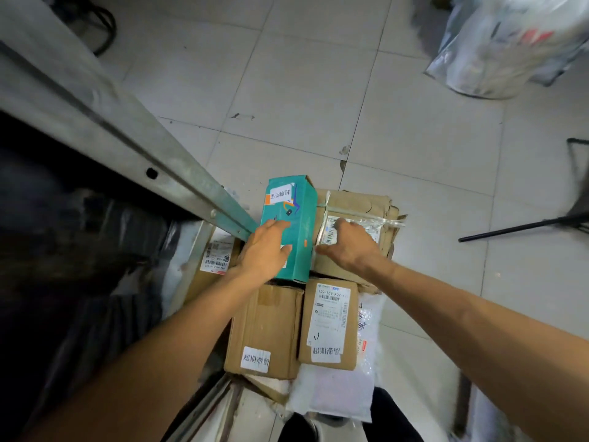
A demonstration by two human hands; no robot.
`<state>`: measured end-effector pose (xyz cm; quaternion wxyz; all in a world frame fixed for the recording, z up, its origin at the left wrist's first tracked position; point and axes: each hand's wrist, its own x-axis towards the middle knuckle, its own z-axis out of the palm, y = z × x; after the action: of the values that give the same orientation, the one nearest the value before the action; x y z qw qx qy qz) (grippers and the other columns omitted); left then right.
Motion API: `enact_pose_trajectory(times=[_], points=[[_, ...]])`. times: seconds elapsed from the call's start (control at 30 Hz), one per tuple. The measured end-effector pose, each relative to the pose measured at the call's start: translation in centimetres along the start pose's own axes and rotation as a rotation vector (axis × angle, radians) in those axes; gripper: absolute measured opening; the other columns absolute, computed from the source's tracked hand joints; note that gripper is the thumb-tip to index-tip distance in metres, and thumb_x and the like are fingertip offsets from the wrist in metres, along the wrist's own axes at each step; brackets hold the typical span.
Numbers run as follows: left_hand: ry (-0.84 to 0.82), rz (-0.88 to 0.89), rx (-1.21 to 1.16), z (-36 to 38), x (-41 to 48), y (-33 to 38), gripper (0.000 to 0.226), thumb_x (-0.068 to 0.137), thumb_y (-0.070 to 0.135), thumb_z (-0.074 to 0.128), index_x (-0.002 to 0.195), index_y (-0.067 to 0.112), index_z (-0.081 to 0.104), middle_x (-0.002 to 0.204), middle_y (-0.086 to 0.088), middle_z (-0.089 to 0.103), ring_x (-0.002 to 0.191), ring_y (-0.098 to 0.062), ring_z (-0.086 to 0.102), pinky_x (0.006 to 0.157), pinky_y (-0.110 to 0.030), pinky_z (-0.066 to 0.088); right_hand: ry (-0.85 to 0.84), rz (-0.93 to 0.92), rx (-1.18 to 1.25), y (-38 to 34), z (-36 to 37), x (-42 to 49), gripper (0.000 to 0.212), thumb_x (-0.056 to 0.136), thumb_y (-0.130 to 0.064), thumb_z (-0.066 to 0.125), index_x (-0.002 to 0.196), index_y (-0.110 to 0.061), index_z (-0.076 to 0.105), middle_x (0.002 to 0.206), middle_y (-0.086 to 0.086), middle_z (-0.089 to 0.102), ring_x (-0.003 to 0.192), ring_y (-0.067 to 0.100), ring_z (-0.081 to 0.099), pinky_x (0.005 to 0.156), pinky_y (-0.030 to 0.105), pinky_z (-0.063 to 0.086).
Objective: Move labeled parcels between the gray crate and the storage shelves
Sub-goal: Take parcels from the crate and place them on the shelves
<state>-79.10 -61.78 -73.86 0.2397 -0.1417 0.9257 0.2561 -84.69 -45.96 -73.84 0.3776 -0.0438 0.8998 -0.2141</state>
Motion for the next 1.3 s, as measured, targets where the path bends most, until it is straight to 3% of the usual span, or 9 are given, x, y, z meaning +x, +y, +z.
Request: enact_pose_trajectory(times=[0.1, 0.23, 0.43, 0.57, 0.7, 0.9, 1.07, 1.3], points=[[-0.067, 0.072, 0.114, -4.2, -1.6, 3.4, 0.049, 0.092, 0.02, 0.063, 0.138, 0.014, 0.048, 0.136, -0.008, 0.051, 0.123, -0.026, 0.049, 0.105, -0.041, 0.04, -0.081, -0.113, -0.274, -0.6, -5.5, -3.6, 0.053, 0.088, -0.039, 0.065, 0.129, -0.011, 0.047, 0.127, 0.011, 0.054, 0.109, 0.027, 0.054, 0.087, 0.037, 0.047], [-0.147, 0.153, 0.272, -10.5, -4.7, 9.6, 0.042, 0.089, 0.028, 0.066, 0.128, 0.015, 0.056, 0.126, -0.003, 0.06, 0.114, -0.022, 0.056, 0.099, -0.037, 0.045, -0.148, -0.188, -0.438, -2.4, -13.6, -8.8, 0.054, 0.085, -0.036, 0.07, 0.127, -0.009, 0.05, 0.123, 0.011, 0.058, 0.104, 0.026, 0.054, 0.084, 0.033, 0.047], [-0.204, 0.227, 0.42, -18.5, -10.4, 19.5, 0.039, 0.088, 0.029, 0.068, 0.123, 0.014, 0.059, 0.122, -0.006, 0.062, 0.11, -0.024, 0.058, 0.089, -0.031, 0.044, -0.016, -0.308, -0.518, -6.1, -24.9, -17.6, 0.052, 0.081, -0.027, 0.071, 0.125, -0.005, 0.055, 0.118, 0.015, 0.062, 0.107, 0.032, 0.058, 0.083, 0.034, 0.05], [-0.104, 0.245, 0.457, -24.3, -15.0, 24.8, 0.041, 0.086, 0.03, 0.069, 0.123, 0.013, 0.061, 0.121, -0.007, 0.065, 0.109, -0.025, 0.06, 0.093, -0.035, 0.048, 0.09, -0.383, -0.577, -8.1, -30.1, -24.2, 0.056, 0.078, -0.032, 0.072, 0.126, -0.009, 0.055, 0.118, 0.013, 0.063, 0.106, 0.032, 0.058, 0.087, 0.04, 0.052], [0.071, 0.294, 0.423, -28.7, -20.4, 28.6, 0.038, 0.086, 0.028, 0.069, 0.12, 0.012, 0.064, 0.117, -0.007, 0.068, 0.107, -0.023, 0.062, 0.089, -0.03, 0.049, 0.177, -0.399, -0.586, -8.3, -33.7, -31.1, 0.059, 0.08, -0.031, 0.072, 0.132, -0.01, 0.052, 0.122, 0.011, 0.061, 0.108, 0.03, 0.058, 0.084, 0.033, 0.05], [0.177, 0.347, 0.417, -31.1, -29.8, 29.9, 0.038, 0.085, 0.033, 0.07, 0.119, 0.016, 0.064, 0.117, -0.004, 0.067, 0.105, -0.021, 0.062, 0.089, -0.033, 0.05, 0.303, -0.385, -0.554, -8.1, -34.7, -41.0, 0.062, 0.079, -0.034, 0.073, 0.134, -0.013, 0.051, 0.123, 0.009, 0.06, 0.107, 0.027, 0.057, 0.078, 0.032, 0.048], [0.19, 0.381, 0.426, -30.4, -37.5, 28.9, 0.036, 0.085, 0.034, 0.07, 0.116, 0.017, 0.064, 0.115, -0.003, 0.067, 0.102, -0.02, 0.063, 0.088, -0.033, 0.051, 0.323, -0.374, -0.59, -7.4, -32.0, -49.4, 0.056, 0.077, -0.033, 0.074, 0.123, -0.005, 0.057, 0.113, 0.016, 0.064, 0.099, 0.033, 0.062, 0.085, 0.045, 0.054], [0.212, 0.408, 0.407, -28.2, -45.1, 29.2, 0.036, 0.085, 0.036, 0.07, 0.117, 0.02, 0.065, 0.114, -0.002, 0.067, 0.099, -0.017, 0.062, 0.091, -0.033, 0.051, 0.373, -0.366, -0.571, -5.2, -29.3, -57.3, 0.058, 0.076, -0.034, 0.075, 0.123, -0.007, 0.055, 0.112, 0.013, 0.062, 0.096, 0.031, 0.061, 0.082, 0.041, 0.053]])
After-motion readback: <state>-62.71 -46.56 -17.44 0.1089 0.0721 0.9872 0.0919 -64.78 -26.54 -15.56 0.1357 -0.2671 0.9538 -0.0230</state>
